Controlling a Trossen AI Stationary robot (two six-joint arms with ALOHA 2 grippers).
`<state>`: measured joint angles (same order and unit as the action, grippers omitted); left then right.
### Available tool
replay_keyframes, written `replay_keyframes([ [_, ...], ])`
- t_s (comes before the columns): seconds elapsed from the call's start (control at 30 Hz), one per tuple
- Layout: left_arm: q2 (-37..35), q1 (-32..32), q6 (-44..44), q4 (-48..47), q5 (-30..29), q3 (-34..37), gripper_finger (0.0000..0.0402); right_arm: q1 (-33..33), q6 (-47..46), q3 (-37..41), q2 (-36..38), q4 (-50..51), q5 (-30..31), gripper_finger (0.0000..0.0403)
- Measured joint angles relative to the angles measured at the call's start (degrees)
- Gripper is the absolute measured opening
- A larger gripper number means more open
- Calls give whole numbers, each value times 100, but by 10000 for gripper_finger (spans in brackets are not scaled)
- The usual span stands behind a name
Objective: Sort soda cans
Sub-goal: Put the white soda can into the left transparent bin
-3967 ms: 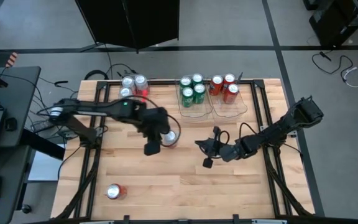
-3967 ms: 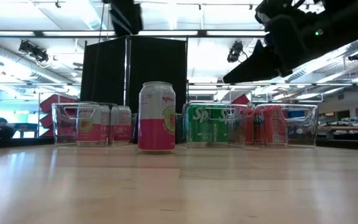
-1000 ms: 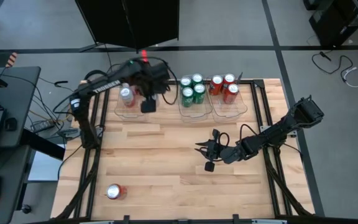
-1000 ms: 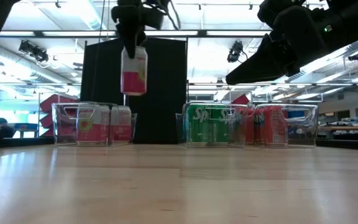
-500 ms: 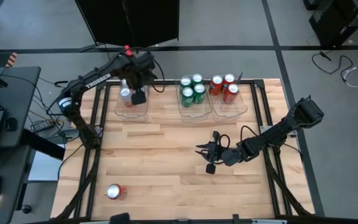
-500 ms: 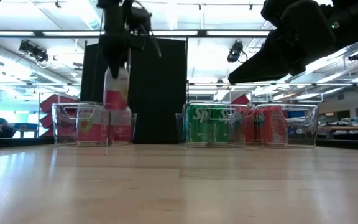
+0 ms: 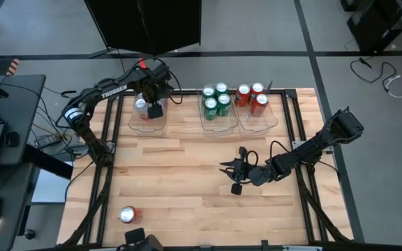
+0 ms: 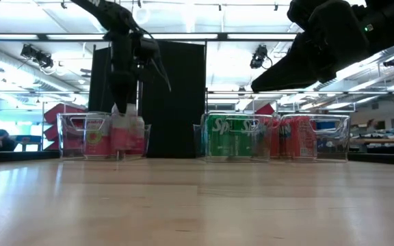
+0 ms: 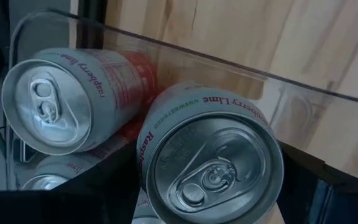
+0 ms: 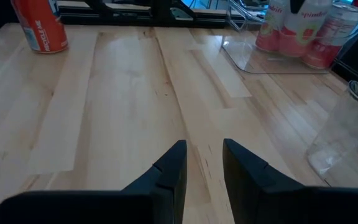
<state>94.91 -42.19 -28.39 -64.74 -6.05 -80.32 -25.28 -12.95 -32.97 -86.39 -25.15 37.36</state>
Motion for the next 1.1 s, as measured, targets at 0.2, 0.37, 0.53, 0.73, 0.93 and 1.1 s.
replay_keyframes([
  [0.2,0,-47,526,124,74,70,287,0,0,0,0,-2,0,90],
  [0.37,0,-119,1533,294,261,70,287,0,0,2,0,-3,0,90],
  [0.53,0,-241,2656,474,339,70,286,0,0,2,0,-2,0,90],
  [0.73,0,-447,3569,557,416,70,287,0,0,2,0,-4,0,90],
  [0.93,35,-569,3898,557,414,85,286,0,0,2,0,-4,0,90],
  [1.1,37,-575,3871,868,501,299,286,0,0,2,0,-5,1,90],
])
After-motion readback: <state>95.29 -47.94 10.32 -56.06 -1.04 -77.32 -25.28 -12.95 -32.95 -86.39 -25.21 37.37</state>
